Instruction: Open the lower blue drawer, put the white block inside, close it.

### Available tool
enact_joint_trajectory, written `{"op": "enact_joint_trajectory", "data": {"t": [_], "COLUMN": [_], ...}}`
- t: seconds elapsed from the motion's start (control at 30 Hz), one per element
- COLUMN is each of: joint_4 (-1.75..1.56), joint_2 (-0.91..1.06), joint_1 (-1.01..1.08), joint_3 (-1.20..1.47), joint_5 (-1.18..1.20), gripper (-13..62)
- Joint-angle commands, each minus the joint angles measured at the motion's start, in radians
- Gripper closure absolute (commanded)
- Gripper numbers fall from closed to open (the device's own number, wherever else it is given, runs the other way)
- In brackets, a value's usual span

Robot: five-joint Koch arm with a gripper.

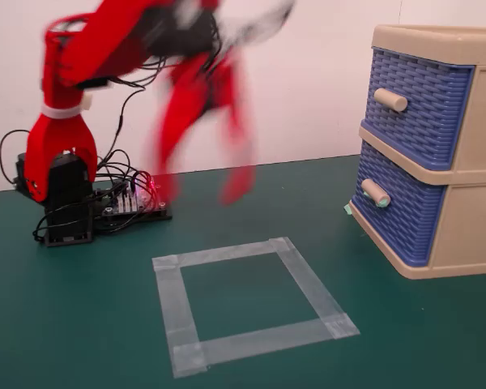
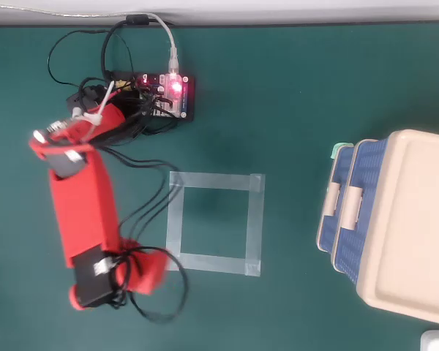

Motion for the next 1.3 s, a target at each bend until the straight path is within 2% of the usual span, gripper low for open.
{"op": "enact_joint_trajectory", "data": {"t": [0.0,0.07,0.17,0.37,0.47,0.63,1.27], "joint_4": [0.023,-0.086,-0.262,-0.494,-0.491,-0.342,-0.345], "joint_2": [0.156,0.247,0.448,0.836,1.008,1.008,1.006], "joint_1": [0.124,0.256,0.357,0.357,0.359,0.365,0.362], "joint_3": [0.190,0.488,0.828,1.424,1.578,1.615,1.612], "joint_5": [-0.321,-0.479,-0.554,-0.549,-0.549,-0.554,-0.555], "gripper": [15.6,15.6,15.7,15.6,15.4,15.1,15.0]}}
